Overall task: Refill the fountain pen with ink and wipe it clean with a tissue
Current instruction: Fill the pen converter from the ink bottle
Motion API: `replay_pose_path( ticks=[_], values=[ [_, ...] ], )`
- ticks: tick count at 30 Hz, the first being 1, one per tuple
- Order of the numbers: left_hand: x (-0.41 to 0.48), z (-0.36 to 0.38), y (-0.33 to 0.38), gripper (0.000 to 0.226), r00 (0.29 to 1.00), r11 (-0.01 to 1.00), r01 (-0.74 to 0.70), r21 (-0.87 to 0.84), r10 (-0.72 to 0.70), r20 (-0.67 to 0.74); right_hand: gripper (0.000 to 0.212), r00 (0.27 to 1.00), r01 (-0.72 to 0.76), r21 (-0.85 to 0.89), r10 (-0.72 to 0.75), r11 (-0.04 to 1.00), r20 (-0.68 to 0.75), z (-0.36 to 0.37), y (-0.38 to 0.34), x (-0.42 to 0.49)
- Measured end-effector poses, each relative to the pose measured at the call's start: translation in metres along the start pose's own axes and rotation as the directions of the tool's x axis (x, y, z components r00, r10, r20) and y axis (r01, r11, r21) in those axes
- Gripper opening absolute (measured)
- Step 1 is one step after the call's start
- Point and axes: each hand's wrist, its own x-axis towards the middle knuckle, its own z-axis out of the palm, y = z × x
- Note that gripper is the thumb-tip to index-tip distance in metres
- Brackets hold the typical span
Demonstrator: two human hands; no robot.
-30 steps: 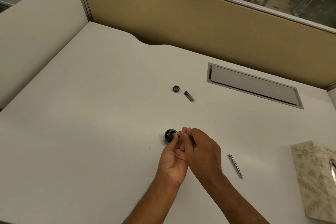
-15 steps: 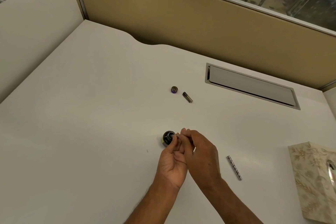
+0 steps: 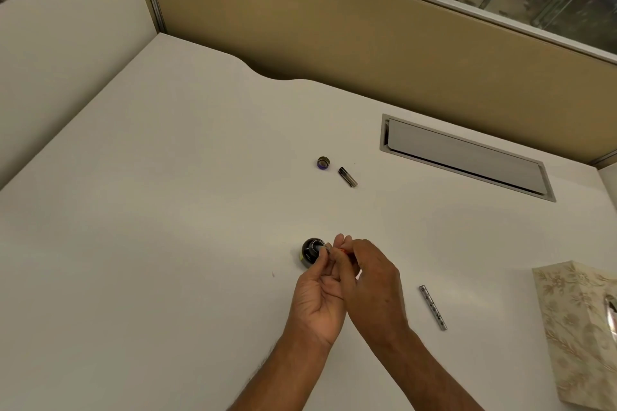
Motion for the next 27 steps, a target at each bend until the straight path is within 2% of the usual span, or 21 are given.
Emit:
replay_pose_path(
  ticks=[3,12,17,27],
  values=[
    [0.0015,-0.0016,0.0000,0.027,1.000,1.000,-0.003,-0.026,0.003,-0.002,0.004,1.000,0.007,0.000,-0.007,1.000,0.018,-0.0013,0.0006,-0.0011],
    [0.0001,-0.0034,-0.0018,0.032,1.000,0.999,0.013,0.030,-0.013,0.000,0.018,1.000,-0.003,-0.027,0.002,1.000,-0.017,-0.0002,-0.0009,-0.0004],
    [0.0002,-0.0029,-0.0005,0.028,1.000,1.000,0.000,-0.021,0.000,-0.001,0.003,1.000,0.015,-0.005,-0.015,1.000,0.025,-0.0015,0.0016,-0.0019],
    [-0.0002,-0.0010,-0.0002,0.035,1.000,0.999,0.005,0.048,-0.005,-0.005,0.031,0.999,0.008,-0.084,-0.011,0.996,-0.038,0.0028,0.0000,0.0027]
  ],
)
